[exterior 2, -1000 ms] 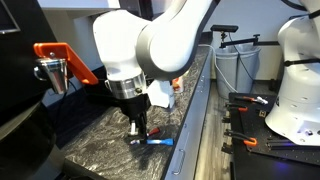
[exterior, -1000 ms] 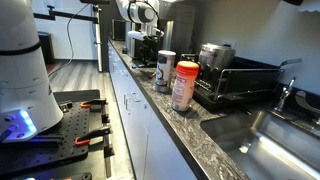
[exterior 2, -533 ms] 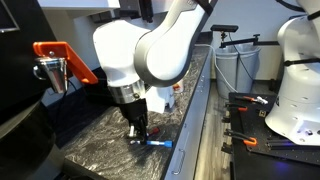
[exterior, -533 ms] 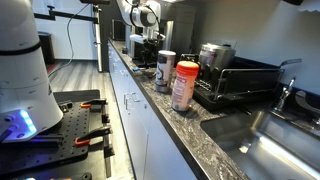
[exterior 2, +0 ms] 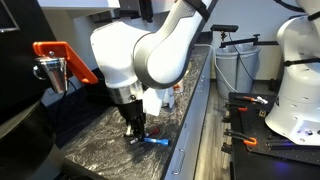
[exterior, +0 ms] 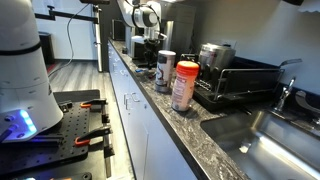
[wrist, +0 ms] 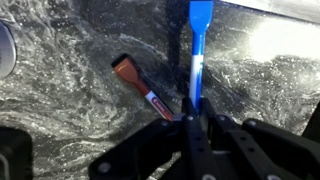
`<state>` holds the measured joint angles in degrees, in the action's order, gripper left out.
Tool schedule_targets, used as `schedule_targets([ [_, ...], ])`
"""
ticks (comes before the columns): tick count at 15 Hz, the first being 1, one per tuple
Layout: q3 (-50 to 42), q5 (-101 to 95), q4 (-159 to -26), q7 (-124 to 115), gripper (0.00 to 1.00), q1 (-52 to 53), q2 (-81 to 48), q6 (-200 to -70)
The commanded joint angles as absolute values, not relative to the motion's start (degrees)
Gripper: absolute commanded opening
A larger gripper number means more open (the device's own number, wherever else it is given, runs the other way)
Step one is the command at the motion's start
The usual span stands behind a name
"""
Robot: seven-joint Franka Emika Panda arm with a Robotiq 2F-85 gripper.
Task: Remove the blue marker from the cabinet and put it on the counter
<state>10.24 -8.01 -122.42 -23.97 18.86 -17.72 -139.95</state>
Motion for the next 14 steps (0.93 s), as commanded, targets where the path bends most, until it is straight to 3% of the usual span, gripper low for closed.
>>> schedule_targets([
  [1, 8.48, -10.61, -120.7, -27.98, 0.03, 20.84, -18.98, -138.97],
  [8, 8.2, -10.63, -119.72, -28.45, 0.03, 21.31, -20.07, -138.88],
  [9, 8.24, -10.53, -119.72, -28.43, 0.31, 21.3, -20.08, -139.03],
  [14, 8.7, -9.95, -120.71, -27.75, 0.65, 21.17, -18.87, -139.24],
])
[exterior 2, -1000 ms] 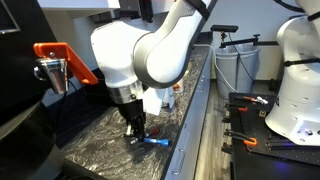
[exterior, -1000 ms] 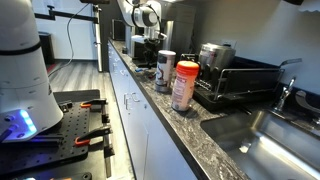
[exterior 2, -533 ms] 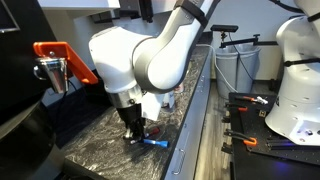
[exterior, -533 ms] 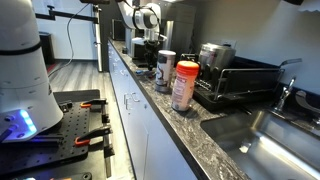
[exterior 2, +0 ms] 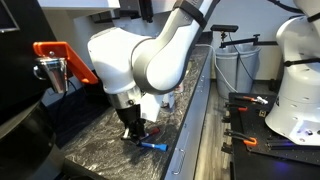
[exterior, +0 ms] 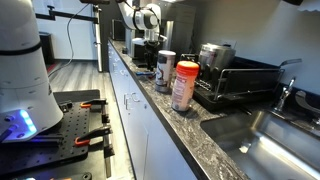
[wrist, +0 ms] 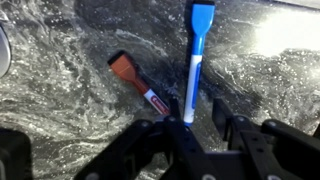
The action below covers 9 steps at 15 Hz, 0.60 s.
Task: Remove the blue marker from the cabinet and put it on the counter
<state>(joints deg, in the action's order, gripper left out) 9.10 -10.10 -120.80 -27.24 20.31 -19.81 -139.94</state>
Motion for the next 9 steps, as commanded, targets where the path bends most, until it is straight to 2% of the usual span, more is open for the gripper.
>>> schedule_targets([
  [1, 8.96, -9.61, -120.92, -27.17, 0.72, 21.05, -18.35, -138.96],
  [4, 10.08, -8.02, -122.16, -25.22, 0.96, 20.46, -16.03, -138.34],
  [6, 11.17, -6.11, -123.38, -22.84, 1.0, 19.76, -13.85, -138.82],
  [9, 11.78, -4.05, -125.79, -20.62, 1.0, 19.2, -9.66, -138.04],
])
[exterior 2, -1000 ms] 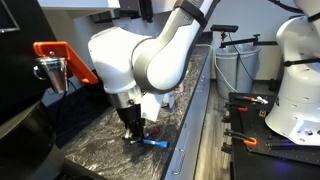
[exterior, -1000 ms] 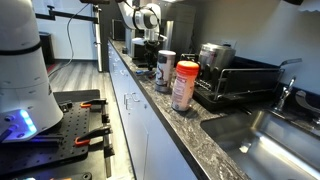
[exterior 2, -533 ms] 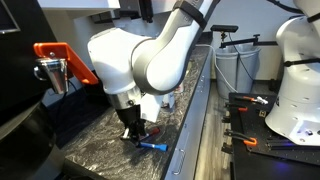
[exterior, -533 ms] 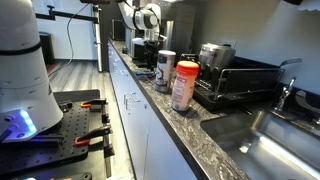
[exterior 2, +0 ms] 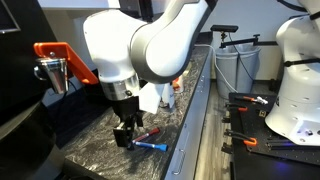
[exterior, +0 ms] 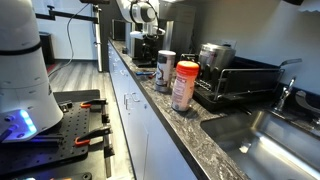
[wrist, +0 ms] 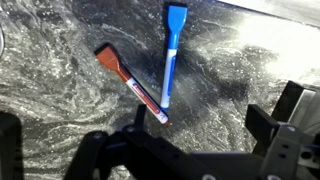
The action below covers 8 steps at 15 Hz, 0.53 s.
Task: Remove the blue marker from the cabinet and put it on the counter
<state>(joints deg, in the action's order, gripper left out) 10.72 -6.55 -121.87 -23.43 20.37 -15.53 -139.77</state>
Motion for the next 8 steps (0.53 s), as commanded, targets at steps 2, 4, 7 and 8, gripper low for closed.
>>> schedule_targets([
  [2, 12.28, -2.48, -127.92, -19.22, 1.0, 18.6, -6.17, -136.02],
  [4, 12.72, -1.01, -130.57, -17.62, 1.0, 18.1, -1.9, -134.04],
  [7, 13.08, 0.49, -134.58, -16.46, 1.0, 17.69, 4.96, -130.36],
  [8, 13.23, 1.24, -135.79, -16.01, 1.0, 17.65, 7.31, -128.93],
])
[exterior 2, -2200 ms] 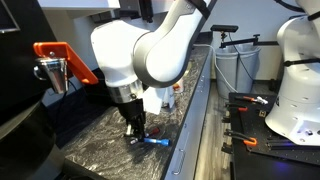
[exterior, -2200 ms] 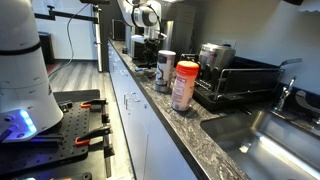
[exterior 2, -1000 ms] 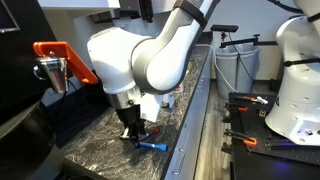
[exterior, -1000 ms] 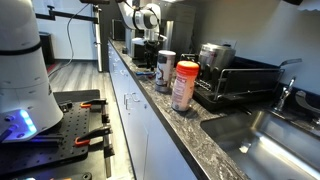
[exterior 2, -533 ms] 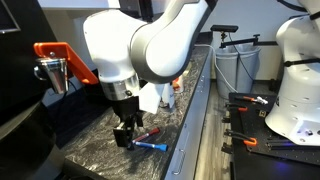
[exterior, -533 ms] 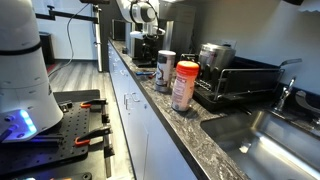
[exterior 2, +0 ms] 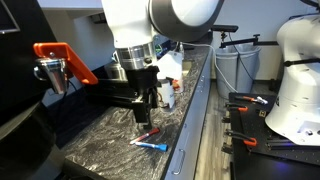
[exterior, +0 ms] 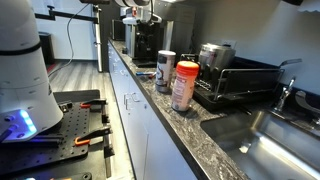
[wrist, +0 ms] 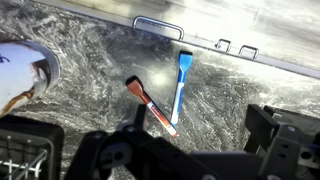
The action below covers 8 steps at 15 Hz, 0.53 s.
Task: Remove the blue marker from the cabinet and put it on the counter
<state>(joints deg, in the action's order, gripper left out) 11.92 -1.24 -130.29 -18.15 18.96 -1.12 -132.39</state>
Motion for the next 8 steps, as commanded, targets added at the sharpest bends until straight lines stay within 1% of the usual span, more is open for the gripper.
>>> schedule_targets([
  [1, 13.34, 1.81, -136.94, -15.93, 1.0, 17.6, 9.55, -127.36],
  [5, 14.04, 3.5, -141.51, -16.0, 1.0, 17.52, 18.59, -120.94],
  [8, 14.18, 4.94, -145.23, -16.15, 1.0, 17.65, 24.8, -118.77],
])
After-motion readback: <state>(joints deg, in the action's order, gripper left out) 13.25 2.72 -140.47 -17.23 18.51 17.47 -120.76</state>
